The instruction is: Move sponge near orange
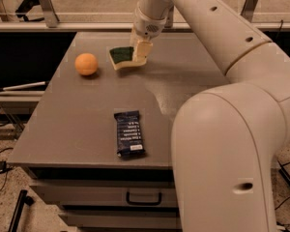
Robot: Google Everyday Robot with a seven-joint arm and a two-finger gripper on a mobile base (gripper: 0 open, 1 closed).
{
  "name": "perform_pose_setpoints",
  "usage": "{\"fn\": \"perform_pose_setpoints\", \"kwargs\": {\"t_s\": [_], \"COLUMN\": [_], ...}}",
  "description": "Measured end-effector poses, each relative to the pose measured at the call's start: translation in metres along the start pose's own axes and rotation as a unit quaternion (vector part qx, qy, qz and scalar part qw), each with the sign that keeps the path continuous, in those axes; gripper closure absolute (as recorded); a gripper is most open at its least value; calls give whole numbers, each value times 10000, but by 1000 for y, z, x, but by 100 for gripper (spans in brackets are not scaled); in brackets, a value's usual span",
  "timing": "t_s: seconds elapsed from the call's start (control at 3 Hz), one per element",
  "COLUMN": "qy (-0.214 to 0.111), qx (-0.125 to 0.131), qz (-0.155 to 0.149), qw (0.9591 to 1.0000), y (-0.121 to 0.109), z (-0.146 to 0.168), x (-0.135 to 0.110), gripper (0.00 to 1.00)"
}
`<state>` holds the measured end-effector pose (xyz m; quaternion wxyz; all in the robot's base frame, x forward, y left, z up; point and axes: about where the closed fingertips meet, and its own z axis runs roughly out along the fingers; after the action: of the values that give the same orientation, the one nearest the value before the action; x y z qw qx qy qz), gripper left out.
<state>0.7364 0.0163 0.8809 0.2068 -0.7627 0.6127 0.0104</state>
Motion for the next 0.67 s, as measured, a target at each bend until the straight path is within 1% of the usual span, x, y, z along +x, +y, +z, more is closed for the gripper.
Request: {"fn": "perform_pose_setpoints", "kwargs": {"t_s": [0.33,0.67], "qy": [249,261], "qx": [0,-3], "qz": [4,-1], "qw": [9997,9997], "y": [-8,-9], "z": [24,25], "x": [1,1], "gripper": [100,100]}}
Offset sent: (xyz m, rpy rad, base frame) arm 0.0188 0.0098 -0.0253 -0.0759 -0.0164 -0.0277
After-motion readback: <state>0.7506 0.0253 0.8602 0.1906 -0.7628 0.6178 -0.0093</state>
